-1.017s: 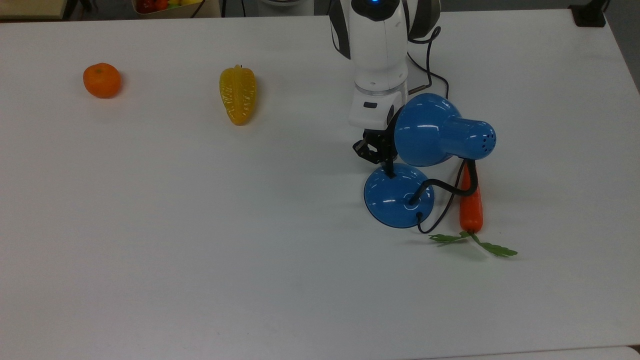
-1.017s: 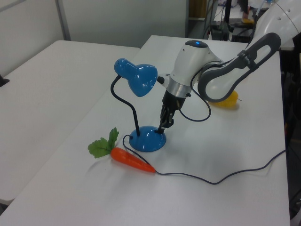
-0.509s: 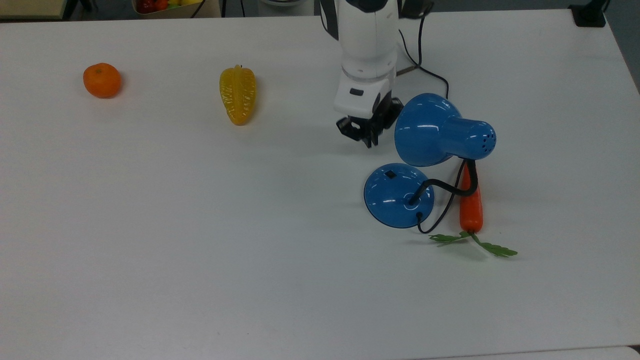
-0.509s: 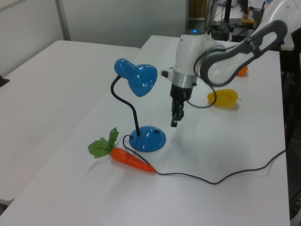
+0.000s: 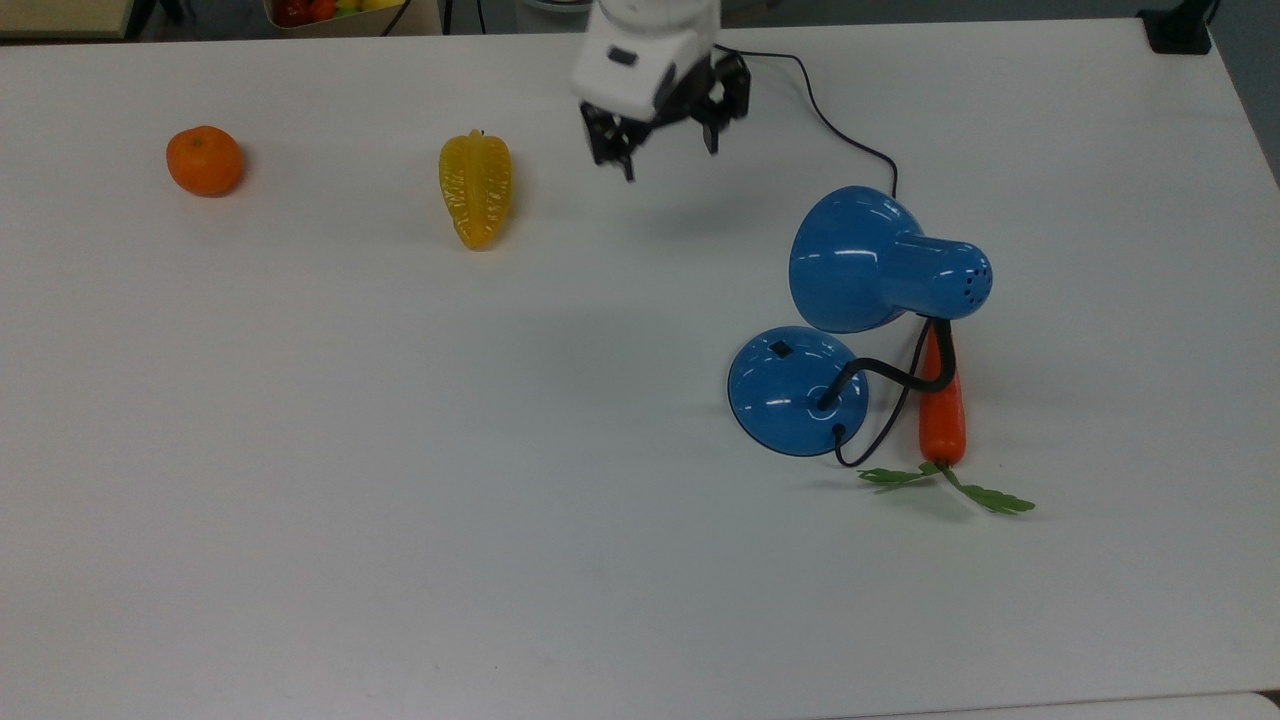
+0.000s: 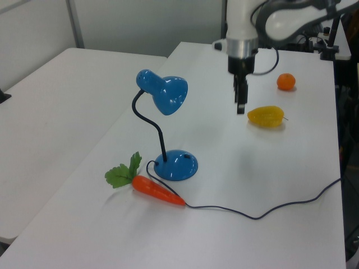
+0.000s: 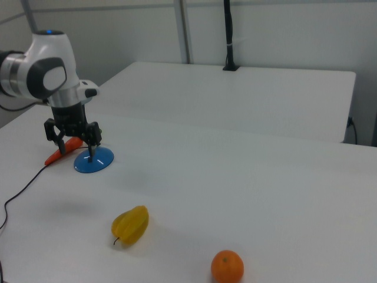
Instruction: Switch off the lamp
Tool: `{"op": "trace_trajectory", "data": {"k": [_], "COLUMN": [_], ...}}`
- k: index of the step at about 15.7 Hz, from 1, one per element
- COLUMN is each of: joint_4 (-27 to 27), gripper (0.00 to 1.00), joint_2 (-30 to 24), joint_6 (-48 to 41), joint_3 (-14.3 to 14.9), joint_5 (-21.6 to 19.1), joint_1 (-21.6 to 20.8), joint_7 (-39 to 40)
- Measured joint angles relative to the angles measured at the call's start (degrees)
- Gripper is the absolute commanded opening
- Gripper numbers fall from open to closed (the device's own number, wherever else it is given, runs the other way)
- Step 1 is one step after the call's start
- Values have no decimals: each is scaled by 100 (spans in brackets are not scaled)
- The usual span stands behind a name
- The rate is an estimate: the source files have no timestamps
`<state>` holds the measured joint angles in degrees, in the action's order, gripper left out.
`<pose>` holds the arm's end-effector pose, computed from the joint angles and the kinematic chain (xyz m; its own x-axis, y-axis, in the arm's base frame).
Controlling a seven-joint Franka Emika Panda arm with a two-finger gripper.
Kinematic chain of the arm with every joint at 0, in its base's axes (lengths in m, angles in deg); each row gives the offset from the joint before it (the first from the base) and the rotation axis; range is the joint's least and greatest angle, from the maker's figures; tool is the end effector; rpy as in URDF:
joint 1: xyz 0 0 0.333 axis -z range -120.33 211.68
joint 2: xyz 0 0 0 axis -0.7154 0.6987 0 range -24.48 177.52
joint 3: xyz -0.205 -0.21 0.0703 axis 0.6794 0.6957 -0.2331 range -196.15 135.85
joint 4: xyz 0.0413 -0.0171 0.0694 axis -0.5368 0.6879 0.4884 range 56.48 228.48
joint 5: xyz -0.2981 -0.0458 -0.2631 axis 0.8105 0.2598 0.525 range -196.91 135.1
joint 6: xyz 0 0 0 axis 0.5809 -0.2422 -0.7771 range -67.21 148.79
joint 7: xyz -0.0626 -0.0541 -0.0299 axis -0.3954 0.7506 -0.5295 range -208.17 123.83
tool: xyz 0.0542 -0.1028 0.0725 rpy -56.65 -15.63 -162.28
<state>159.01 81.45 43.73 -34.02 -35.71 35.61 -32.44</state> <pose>0.5681 0.1487 0.4213 0.9272 0.3744 -0.0131 0.3719 -0.9242 -0.0872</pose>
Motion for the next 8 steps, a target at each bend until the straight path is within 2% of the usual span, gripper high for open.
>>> {"op": "trace_trajectory", "data": {"k": [4, 8], "joint_4": [-300, -975], "gripper": [100, 100], "joint_2": [-571, -730], "joint_6": [-810, -1682], "joint_3": [8, 12], "joint_5": [1, 1], "joint_1": [416, 718], "joint_7": [-70, -455]}}
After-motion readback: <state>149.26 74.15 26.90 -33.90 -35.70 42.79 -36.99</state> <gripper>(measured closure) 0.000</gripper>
